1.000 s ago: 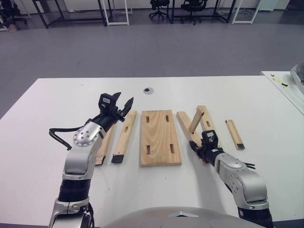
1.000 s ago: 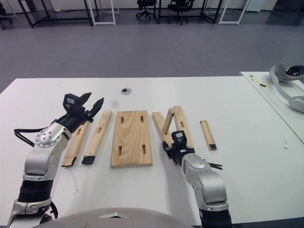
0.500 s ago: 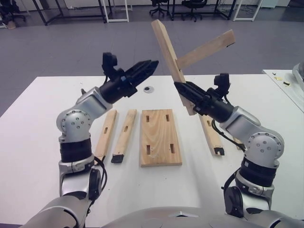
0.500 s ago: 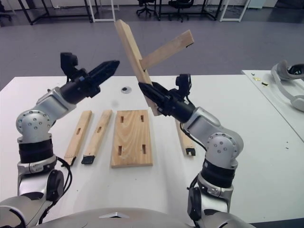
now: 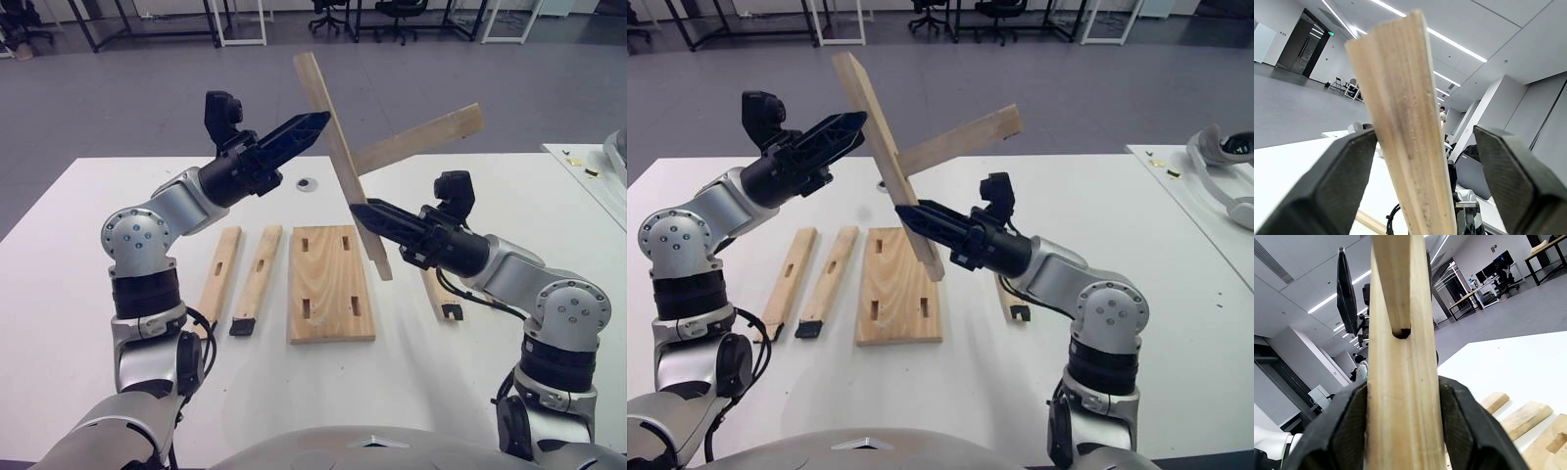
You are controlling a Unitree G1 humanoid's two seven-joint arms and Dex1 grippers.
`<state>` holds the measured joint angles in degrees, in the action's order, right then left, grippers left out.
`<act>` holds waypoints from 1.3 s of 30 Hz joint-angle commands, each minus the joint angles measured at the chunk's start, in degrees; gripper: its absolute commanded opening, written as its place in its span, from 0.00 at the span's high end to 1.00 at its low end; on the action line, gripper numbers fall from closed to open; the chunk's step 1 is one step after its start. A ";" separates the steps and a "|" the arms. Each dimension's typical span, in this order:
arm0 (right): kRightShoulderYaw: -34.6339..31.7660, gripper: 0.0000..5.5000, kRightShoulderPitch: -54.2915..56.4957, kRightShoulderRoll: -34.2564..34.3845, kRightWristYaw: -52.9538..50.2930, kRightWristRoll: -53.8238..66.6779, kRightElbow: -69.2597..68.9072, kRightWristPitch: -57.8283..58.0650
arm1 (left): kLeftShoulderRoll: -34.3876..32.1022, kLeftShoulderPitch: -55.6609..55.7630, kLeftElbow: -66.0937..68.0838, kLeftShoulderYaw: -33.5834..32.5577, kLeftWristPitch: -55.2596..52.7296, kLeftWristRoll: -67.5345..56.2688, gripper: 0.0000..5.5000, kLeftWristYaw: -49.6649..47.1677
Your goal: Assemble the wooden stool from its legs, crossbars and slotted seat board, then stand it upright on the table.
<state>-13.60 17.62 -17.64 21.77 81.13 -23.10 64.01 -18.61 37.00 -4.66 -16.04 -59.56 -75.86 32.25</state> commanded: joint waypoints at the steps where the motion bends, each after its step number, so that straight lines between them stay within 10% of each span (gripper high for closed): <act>1: 1.82 0.62 -1.44 -3.20 0.62 -1.33 0.49 -0.19 | -0.96 0.81 0.35 -0.19 -0.46 -1.07 0.38 -0.26; 10: 4.54 0.62 -1.90 -8.96 7.09 -2.22 0.07 -0.85 | -2.30 -1.00 0.18 1.54 -1.21 0.23 0.61 1.11; 17: 5.34 0.63 -1.84 -9.56 7.59 -1.30 0.02 -1.45 | -2.90 -3.44 -1.94 3.93 -2.31 0.42 0.61 1.62; 27: 6.64 0.63 -2.77 -10.98 9.27 -1.32 -0.24 -0.97 | -3.71 -3.17 -0.74 4.40 -3.34 0.41 0.29 1.62; 39: 9.44 0.63 -2.98 -14.97 14.70 -2.65 1.46 1.08 | -5.80 -3.64 -1.84 4.92 -6.44 -1.69 0.48 6.55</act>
<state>-4.25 13.70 -31.36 36.06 78.65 -21.75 64.54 -23.49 33.80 -5.50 -11.26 -64.93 -76.55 38.04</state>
